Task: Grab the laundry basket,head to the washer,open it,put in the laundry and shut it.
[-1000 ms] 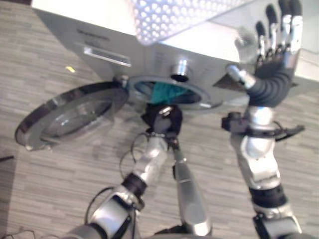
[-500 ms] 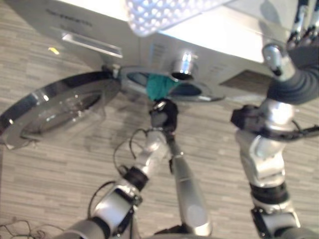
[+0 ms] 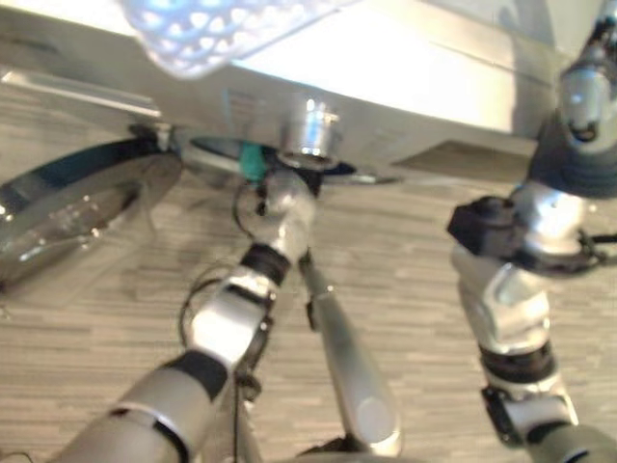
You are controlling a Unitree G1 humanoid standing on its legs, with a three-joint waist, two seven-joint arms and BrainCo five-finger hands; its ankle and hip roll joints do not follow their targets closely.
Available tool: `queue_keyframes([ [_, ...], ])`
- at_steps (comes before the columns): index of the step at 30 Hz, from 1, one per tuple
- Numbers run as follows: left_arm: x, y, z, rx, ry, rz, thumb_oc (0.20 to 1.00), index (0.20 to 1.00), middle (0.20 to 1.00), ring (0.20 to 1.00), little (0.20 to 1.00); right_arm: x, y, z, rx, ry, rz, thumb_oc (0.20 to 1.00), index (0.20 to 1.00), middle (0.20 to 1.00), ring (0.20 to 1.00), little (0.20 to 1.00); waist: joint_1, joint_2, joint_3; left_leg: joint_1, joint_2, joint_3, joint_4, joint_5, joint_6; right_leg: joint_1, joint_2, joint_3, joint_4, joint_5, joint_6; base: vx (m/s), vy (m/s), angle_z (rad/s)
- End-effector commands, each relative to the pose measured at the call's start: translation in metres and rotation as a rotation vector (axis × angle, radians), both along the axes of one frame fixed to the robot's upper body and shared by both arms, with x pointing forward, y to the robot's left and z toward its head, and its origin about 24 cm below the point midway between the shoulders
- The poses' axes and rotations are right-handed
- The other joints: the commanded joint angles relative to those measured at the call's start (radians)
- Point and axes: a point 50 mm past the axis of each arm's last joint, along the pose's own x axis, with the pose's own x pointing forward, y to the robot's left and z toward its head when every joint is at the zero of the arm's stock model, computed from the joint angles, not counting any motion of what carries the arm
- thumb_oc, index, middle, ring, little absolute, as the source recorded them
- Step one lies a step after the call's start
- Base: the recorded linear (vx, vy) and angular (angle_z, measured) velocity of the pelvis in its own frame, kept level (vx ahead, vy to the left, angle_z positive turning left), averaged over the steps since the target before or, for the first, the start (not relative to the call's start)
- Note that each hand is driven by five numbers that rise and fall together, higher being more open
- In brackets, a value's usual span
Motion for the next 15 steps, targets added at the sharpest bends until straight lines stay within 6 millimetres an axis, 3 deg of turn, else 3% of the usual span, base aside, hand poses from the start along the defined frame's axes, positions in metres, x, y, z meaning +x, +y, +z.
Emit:
queue_keyframes([
  [1, 0.005, 0.016, 0.053, -0.002, -0.091, 0.033, 0.200, 0.200, 0.200, 0.200, 0.200, 0.022, -0.018, -0.012, 0.065, 0.130, 0.000, 1.000, 1.000, 1.000, 1.000, 1.000, -0.017, 0.048, -0.020, 0.140, 0.144, -0.069, -0.024, -0.047, -0.037, -0.187, -0.016, -0.036, 0.204, -0.141, 0.147, 0.05, -0.078, -0.09],
  [3, 0.006, 0.042, 0.083, 0.039, -0.113, 0.073, 0.200, 0.200, 0.200, 0.200, 0.200, 0.017, -0.023, -0.008, 0.051, 0.099, 0.000, 1.000, 1.000, 1.000, 1.000, 1.000, -0.027, 0.065, -0.027, 0.144, 0.157, -0.059, -0.059, -0.017, -0.047, -0.215, -0.005, -0.043, 0.216, -0.148, 0.146, 0.06, -0.076, -0.12],
  [5, 0.001, 0.053, 0.114, 0.126, -0.172, 0.089, 0.200, 0.200, 0.200, 0.200, 0.200, 0.013, -0.030, -0.005, 0.038, 0.074, -0.015, 1.000, 1.000, 1.000, 1.000, 1.000, -0.032, 0.088, -0.028, 0.149, 0.166, -0.050, -0.088, 0.011, -0.056, -0.241, 0.006, -0.046, 0.233, -0.160, 0.146, 0.08, -0.066, -0.10],
  [6, -0.007, 0.049, 0.143, 0.180, -0.259, 0.075, 0.200, 0.200, 0.200, 0.200, 0.200, 0.009, -0.036, -0.003, 0.037, 0.055, -0.037, 1.000, 1.000, 1.000, 1.000, 1.000, -0.033, 0.110, -0.033, 0.151, 0.171, -0.049, -0.101, 0.034, -0.059, -0.260, 0.016, -0.046, 0.248, -0.167, 0.145, 0.07, -0.062, -0.07],
  [7, -0.007, 0.048, 0.144, 0.180, -0.262, 0.073, 0.200, 0.200, 0.200, 0.200, 0.200, 0.009, -0.036, -0.002, 0.038, 0.052, -0.038, 1.000, 1.000, 1.000, 1.000, 1.000, -0.030, 0.111, -0.033, 0.149, 0.172, -0.049, -0.104, 0.037, -0.060, -0.264, 0.017, -0.047, 0.251, -0.168, 0.144, 0.04, -0.066, -0.01],
  [10, -0.031, 0.000, 0.195, 0.318, -0.463, -0.012, 0.200, 0.200, 0.200, 0.200, 0.200, 0.002, -0.044, 0.000, 0.045, 0.018, -0.093, 1.000, 1.000, 1.000, 1.000, 1.000, -0.027, 0.145, -0.046, 0.140, 0.183, -0.043, -0.116, 0.063, -0.065, -0.296, 0.025, -0.054, 0.277, -0.182, 0.141, 0.04, -0.045, 0.06],
  [12, -0.057, -0.034, 0.223, 0.300, -0.630, -0.110, 0.200, 0.200, 0.200, 0.200, 0.200, 0.000, -0.043, 0.001, 0.047, 0.011, -0.108, 1.000, 1.000, 1.000, 1.000, 1.000, -0.027, 0.164, -0.052, 0.133, 0.188, -0.038, -0.117, 0.075, -0.065, -0.311, 0.029, -0.061, 0.291, -0.187, 0.140, 0.05, -0.037, 0.10],
  [13, -0.075, -0.055, 0.235, 0.307, -0.732, -0.165, 0.200, 0.200, 0.200, 0.200, 0.200, -0.001, -0.044, 0.002, 0.058, 0.006, -0.128, 1.000, 1.000, 1.000, 1.000, 1.000, -0.020, 0.174, -0.060, 0.121, 0.193, -0.040, -0.117, 0.077, -0.066, -0.326, 0.034, -0.065, 0.299, -0.193, 0.137, 0.05, -0.054, 0.14],
  [14, -0.116, -0.093, 0.250, 0.314, -0.940, -0.284, 0.200, 0.200, 0.200, 0.200, 0.200, -0.005, -0.046, 0.001, 0.056, 0.000, -0.156, 1.000, 1.000, 1.000, 1.000, 1.000, -0.014, 0.191, -0.074, 0.110, 0.198, -0.036, -0.117, 0.079, -0.064, -0.344, 0.038, -0.065, 0.309, -0.198, 0.135, 0.05, -0.053, 0.16],
  [15, -0.136, -0.105, 0.255, 0.316, -1.034, -0.337, 0.200, 0.200, 0.200, 0.200, 0.200, -0.007, -0.046, 0.001, 0.047, -0.007, -0.167, 1.000, 1.000, 1.000, 1.000, 1.000, -0.014, 0.197, -0.076, 0.108, 0.199, -0.034, -0.117, 0.083, -0.064, -0.349, 0.041, -0.065, 0.310, -0.198, 0.134, 0.03, -0.055, 0.15],
])
